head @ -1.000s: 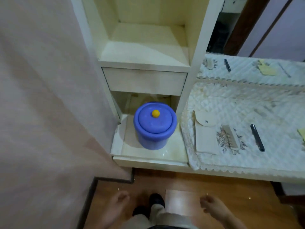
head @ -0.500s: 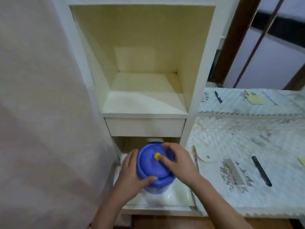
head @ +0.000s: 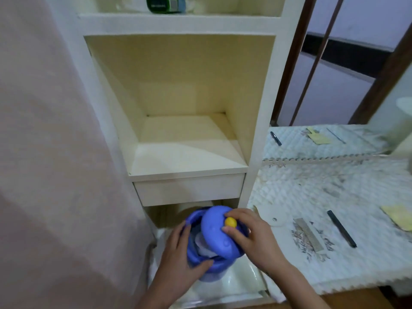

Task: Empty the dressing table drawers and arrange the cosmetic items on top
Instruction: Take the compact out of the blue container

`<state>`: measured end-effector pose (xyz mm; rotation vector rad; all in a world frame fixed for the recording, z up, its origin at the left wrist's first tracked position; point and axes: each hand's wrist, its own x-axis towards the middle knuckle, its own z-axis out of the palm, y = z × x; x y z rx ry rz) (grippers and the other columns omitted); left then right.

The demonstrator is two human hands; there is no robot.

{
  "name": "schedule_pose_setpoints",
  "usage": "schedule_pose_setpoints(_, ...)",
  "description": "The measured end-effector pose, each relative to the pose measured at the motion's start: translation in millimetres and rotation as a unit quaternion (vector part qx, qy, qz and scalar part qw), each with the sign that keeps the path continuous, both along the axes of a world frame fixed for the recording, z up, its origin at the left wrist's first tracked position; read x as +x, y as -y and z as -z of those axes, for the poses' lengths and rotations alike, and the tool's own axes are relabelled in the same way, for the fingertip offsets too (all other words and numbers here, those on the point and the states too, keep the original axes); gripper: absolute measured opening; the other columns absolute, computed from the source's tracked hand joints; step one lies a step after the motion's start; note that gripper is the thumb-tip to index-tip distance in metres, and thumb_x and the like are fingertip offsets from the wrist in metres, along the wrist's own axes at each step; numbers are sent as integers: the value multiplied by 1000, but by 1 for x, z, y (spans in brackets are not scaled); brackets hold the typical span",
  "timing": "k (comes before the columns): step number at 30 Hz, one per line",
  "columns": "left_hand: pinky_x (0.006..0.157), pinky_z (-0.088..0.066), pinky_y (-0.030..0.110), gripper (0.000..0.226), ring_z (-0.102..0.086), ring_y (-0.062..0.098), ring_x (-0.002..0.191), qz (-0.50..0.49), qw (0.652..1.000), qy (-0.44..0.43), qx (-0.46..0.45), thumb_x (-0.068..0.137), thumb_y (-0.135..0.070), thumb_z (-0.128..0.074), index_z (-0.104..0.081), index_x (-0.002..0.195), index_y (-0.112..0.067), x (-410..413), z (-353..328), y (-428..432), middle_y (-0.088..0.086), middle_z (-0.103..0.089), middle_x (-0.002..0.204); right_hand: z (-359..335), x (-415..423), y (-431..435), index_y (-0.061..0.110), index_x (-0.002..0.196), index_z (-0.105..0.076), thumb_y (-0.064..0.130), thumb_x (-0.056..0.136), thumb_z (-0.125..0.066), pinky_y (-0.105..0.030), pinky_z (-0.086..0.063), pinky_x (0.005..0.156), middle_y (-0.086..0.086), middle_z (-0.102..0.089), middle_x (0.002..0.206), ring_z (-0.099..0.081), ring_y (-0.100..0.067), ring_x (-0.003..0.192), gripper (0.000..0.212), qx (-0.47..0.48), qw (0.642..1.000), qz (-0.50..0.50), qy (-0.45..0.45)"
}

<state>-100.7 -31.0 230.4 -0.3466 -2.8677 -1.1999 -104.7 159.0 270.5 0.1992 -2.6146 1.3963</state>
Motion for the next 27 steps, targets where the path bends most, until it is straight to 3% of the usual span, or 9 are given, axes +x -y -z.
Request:
schedule_pose_setpoints(2, 101, -20, 10, 93, -27, -6, 123, 5, 1000, -18, 3, 56, -62, -48, -44, 132, -9, -7, 5, -5, -5, -39, 134, -2, 9, -14, 27, 92, -67, 51, 68, -56, 2, -34, 83, 22, -62, 99, -54, 5, 98, 36, -19, 999, 27, -1)
schedule_pose_setpoints(5, 91, -30, 17, 59, -52, 12, 105, 33, 996, -48, -66, 66, -49, -51, -64, 109, -10, -20, 8, -12, 4, -66, 108, 1, 20, -33, 30, 85, -66, 45, 69, -62, 0, -37, 78, 26, -59, 104, -57, 3, 96, 23, -42, 996, 84, 2)
schedule_pose_setpoints(7, 91, -32, 18, 59, -57, 20, 107, 94, 986, -41, -134, 69, -51, -49, -60, 115, -15, -31, -2, -20, 0, -63, 113, 3, 25, -45, 31, 84, -66, 34, 72, -67, -3, -39, 75, 27, -61, 101, -58, 4, 94, 12, -62, 990, 124, 13)
schedule_pose_setpoints(11, 95, -38, 32, 59, -48, 22, 117, 193, 922, 146, -301, 75, -55, -58, -48, 122, -19, -55, -25, -35, 3, -52, 127, 7, 29, -62, 26, 84, -67, 13, 79, -69, -3, -41, 72, 26, -63, 97, -57, 5, 90, 14, -77, 985, 155, 27)
schedule_pose_setpoints(15, 88, -40, 31, 54, -53, 26, 109, 229, 886, 201, -349, 78, -47, -60, -52, 119, -13, -65, -39, -50, 10, -56, 122, 11, 31, -69, 31, 84, -68, 13, 80, -68, -5, -42, 75, 25, -64, 97, -58, 3, 94, 19, -90, 983, 156, 41)
schedule_pose_setpoints(19, 76, -37, 27, 51, -50, 18, 90, 233, 867, 246, -366, 75, -41, -63, -53, 118, -14, -70, -45, -55, 8, -59, 114, 11, 32, -69, 35, 81, -70, 13, 79, -69, -12, -44, 77, 27, -64, 98, -57, 3, 95, 22, -103, 981, 156, 41)
schedule_pose_setpoints(22, 76, -40, 26, 51, -51, 17, 91, 205, 887, 251, -330, 72, -41, -64, -54, 115, -15, -67, -45, -54, 6, -60, 114, 10, 32, -69, 34, 81, -69, 12, 79, -69, -14, -41, 76, 30, -61, 100, -56, 6, 96, 22, -101, 984, 143, 37)
schedule_pose_setpoints(25, 92, -44, 31, 54, -51, 21, 110, 158, 927, 153, -304, 70, -42, -63, -52, 118, -19, -56, -54, -48, 4, -56, 122, 10, 30, -64, 38, 85, -66, 13, 77, -71, -5, -42, 75, 29, -63, 97, -57, 7, 94, 27, -94, 987, 129, 19)
schedule_pose_setpoints(27, 100, -39, 31, 73, -42, 20, 120, 111, 954, 113, -256, 63, -52, -58, -42, 129, -24, -44, -60, -36, -1, -45, 130, 9, 28, -54, 43, 88, -63, 19, 76, -72, -2, -40, 76, 27, -64, 98, -58, 5, 95, 28, -91, 989, 118, 4)
